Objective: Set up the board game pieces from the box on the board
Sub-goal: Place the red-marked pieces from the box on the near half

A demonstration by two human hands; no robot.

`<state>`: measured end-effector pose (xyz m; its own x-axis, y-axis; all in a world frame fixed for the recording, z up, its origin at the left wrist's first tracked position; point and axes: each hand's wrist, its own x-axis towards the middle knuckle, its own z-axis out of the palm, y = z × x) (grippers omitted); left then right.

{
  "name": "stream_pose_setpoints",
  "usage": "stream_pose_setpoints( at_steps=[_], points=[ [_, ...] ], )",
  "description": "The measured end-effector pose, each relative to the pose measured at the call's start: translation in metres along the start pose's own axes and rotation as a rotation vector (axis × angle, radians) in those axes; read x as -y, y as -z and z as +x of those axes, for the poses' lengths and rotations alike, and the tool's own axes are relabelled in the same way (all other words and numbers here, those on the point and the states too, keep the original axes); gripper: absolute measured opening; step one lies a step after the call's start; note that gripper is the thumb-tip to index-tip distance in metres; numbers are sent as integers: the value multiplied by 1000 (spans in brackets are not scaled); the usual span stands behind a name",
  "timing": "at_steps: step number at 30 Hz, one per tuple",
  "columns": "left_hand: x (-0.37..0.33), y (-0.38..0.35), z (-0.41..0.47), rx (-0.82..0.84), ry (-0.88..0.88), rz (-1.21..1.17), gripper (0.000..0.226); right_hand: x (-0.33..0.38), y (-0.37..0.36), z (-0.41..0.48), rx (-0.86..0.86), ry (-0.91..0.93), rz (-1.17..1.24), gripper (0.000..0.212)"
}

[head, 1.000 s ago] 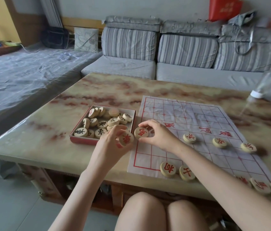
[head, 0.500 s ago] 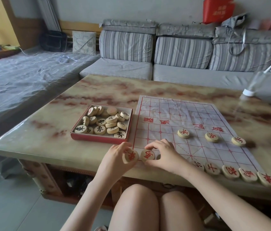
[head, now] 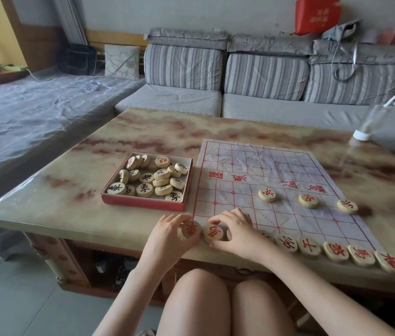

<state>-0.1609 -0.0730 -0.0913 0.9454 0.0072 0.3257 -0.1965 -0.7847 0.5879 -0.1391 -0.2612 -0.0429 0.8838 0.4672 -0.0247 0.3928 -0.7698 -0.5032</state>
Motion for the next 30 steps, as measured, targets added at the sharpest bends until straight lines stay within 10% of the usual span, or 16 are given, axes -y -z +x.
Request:
stream_pose_setpoints(
  at_steps=[17,30],
  points=[
    [17,46,67,-285,94,-15,17,0,30,73,-51,9,297,31],
    [76,72,135,-199,273,233,36,40,16,181,-87,-1,268,30]
  ],
)
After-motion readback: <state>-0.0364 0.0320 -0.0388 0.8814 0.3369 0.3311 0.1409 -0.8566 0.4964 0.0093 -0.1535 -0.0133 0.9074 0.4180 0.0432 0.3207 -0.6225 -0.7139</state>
